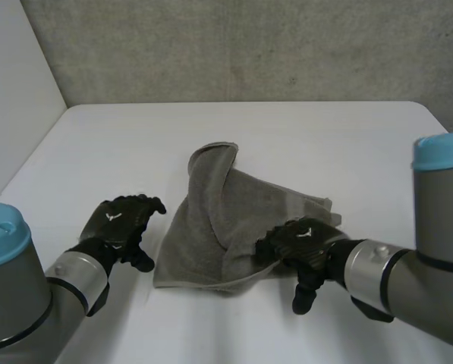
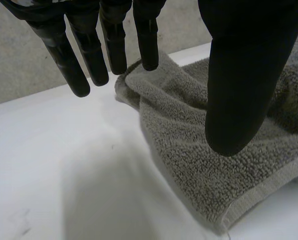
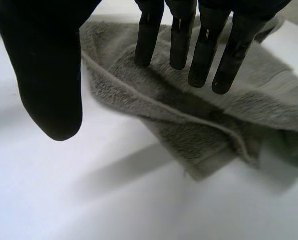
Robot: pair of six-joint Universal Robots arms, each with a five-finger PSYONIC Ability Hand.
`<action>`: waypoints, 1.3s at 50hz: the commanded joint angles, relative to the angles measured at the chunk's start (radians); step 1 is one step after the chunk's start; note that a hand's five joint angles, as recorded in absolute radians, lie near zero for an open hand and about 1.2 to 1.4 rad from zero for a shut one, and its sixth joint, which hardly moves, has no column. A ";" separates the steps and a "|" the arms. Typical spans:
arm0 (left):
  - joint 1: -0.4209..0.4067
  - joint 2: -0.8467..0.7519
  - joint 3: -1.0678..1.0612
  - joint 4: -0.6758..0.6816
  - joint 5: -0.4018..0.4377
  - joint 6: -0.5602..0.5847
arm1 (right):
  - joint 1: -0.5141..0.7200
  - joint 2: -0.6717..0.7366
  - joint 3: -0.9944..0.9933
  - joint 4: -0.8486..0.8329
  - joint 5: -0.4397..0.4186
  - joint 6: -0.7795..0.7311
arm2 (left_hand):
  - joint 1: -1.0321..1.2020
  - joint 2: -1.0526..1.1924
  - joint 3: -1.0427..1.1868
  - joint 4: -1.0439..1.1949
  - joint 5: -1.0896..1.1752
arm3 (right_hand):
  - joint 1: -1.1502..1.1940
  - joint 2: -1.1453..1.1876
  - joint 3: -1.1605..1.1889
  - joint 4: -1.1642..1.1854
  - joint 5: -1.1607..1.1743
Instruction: Fold the towel.
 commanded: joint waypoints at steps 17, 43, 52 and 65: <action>-0.010 -0.057 -0.025 0.009 0.004 0.038 | 0.054 0.176 0.017 -0.302 0.059 0.135 | 0.069 0.068 0.068 0.068 0.067 | 0.042 0.111 0.107 0.107 0.110; -0.101 -0.126 0.015 0.081 0.015 0.034 | 0.072 0.253 -0.052 -0.500 0.142 0.123 | -0.031 -0.032 -0.032 -0.032 -0.032 | 0.889 0.959 0.955 0.955 0.958; -0.125 -0.207 0.098 0.090 0.001 0.023 | 0.056 0.066 -0.066 -0.500 0.178 0.132 | -0.025 -0.026 -0.026 -0.026 -0.027 | 0.889 0.959 0.955 0.955 0.958; -0.153 -0.344 0.282 0.122 -0.157 -0.057 | -0.021 -0.086 -0.006 -0.488 0.179 0.117 | 0.107 0.106 0.106 0.106 0.105 | 0.889 0.959 0.955 0.955 0.958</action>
